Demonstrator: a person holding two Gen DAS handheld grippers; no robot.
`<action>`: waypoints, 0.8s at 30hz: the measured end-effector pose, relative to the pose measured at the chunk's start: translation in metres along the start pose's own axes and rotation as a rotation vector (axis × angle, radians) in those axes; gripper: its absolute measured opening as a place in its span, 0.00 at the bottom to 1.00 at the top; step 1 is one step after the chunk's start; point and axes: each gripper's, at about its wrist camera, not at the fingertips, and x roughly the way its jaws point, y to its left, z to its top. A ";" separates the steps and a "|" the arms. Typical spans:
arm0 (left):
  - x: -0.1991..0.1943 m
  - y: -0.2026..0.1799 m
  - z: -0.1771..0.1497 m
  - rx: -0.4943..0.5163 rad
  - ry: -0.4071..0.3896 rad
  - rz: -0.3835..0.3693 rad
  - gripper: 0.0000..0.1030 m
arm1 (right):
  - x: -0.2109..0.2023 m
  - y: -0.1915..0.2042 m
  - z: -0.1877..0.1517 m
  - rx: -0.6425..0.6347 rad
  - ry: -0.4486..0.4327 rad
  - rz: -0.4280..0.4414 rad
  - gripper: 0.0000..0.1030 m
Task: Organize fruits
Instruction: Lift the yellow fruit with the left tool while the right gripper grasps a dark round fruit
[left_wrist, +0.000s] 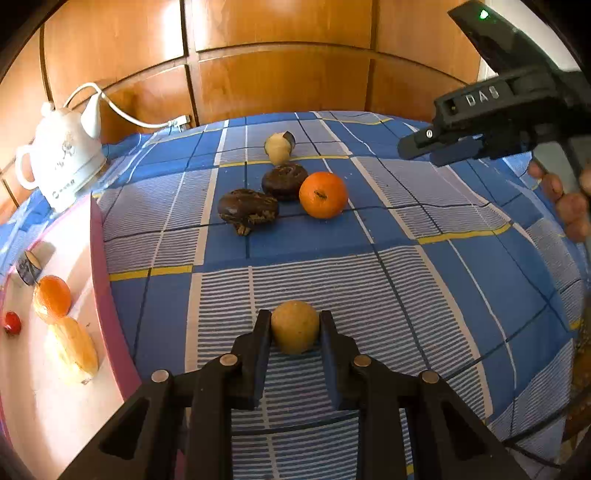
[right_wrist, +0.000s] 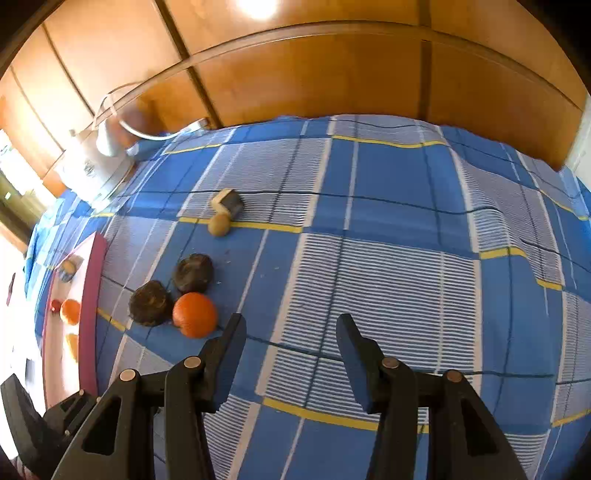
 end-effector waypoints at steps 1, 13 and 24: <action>0.001 0.002 0.000 -0.005 -0.002 -0.009 0.25 | 0.001 0.002 0.000 -0.006 0.001 0.002 0.50; 0.001 0.006 -0.008 -0.034 -0.057 -0.045 0.25 | 0.020 0.011 -0.008 -0.040 0.063 -0.006 0.50; -0.001 0.002 -0.014 -0.012 -0.095 -0.021 0.25 | 0.024 0.010 -0.010 -0.032 0.072 -0.016 0.50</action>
